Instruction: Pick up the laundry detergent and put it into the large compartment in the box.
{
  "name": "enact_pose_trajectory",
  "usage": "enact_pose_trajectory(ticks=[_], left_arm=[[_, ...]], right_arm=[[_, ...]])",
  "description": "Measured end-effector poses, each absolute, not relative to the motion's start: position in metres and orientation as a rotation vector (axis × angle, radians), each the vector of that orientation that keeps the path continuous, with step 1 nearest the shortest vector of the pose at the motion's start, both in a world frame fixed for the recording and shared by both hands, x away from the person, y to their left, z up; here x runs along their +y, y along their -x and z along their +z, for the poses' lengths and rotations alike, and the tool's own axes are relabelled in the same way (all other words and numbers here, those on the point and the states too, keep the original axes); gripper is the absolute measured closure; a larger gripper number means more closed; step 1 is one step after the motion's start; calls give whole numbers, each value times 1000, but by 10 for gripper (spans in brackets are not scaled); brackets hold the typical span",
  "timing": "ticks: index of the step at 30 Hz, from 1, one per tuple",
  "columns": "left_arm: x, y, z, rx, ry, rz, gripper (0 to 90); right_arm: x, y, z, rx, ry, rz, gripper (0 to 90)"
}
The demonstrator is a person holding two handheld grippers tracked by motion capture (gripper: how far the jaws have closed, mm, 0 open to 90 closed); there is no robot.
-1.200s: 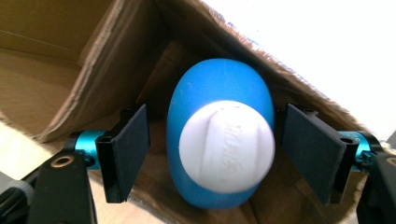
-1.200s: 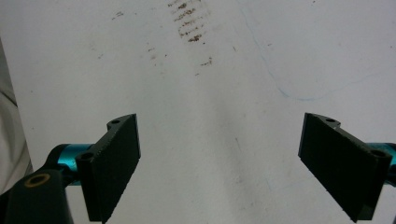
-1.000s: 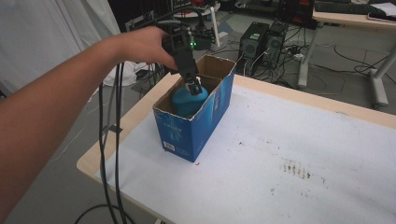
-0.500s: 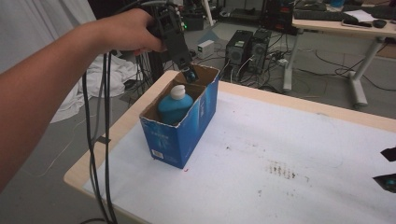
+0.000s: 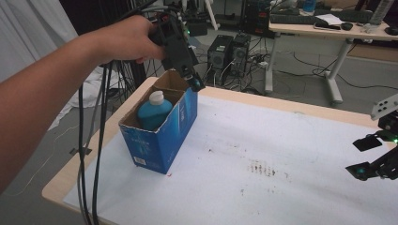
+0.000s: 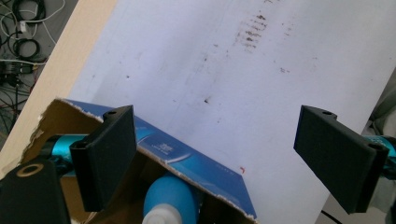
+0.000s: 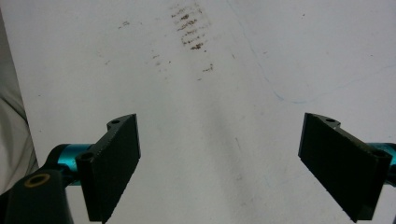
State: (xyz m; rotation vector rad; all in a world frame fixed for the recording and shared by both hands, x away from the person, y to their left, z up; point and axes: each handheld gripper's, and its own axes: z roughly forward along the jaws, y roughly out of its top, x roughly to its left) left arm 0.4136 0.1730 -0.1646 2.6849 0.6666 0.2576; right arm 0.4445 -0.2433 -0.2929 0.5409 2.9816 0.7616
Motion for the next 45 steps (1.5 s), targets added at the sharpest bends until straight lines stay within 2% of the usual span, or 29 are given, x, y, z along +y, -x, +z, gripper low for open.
enact_pose_trajectory(ticks=[2, 5, 7, 19, 33, 45], left_arm=[[167, -414, -167, 662, -2697, 247, 57], [158, -416, -170, 634, -2712, 233, 56], [153, -417, -173, 626, -2731, 228, 16], [102, -429, -198, 551, -2804, 267, 16], [50, -444, -232, 463, -2824, 201, 16], [29, -448, -257, 423, -2865, 141, 16]], right_arm=[[-244, -444, -292, 2978, -541, 769, 121], [-244, -443, -292, 2972, -532, 776, 121], [-244, -443, -292, 2973, -532, 777, 121], [-241, -442, -292, 2976, -535, 778, 121], [-238, -441, -295, 2991, -532, 771, 120], [-240, -439, -300, 2997, -535, 778, 121]])
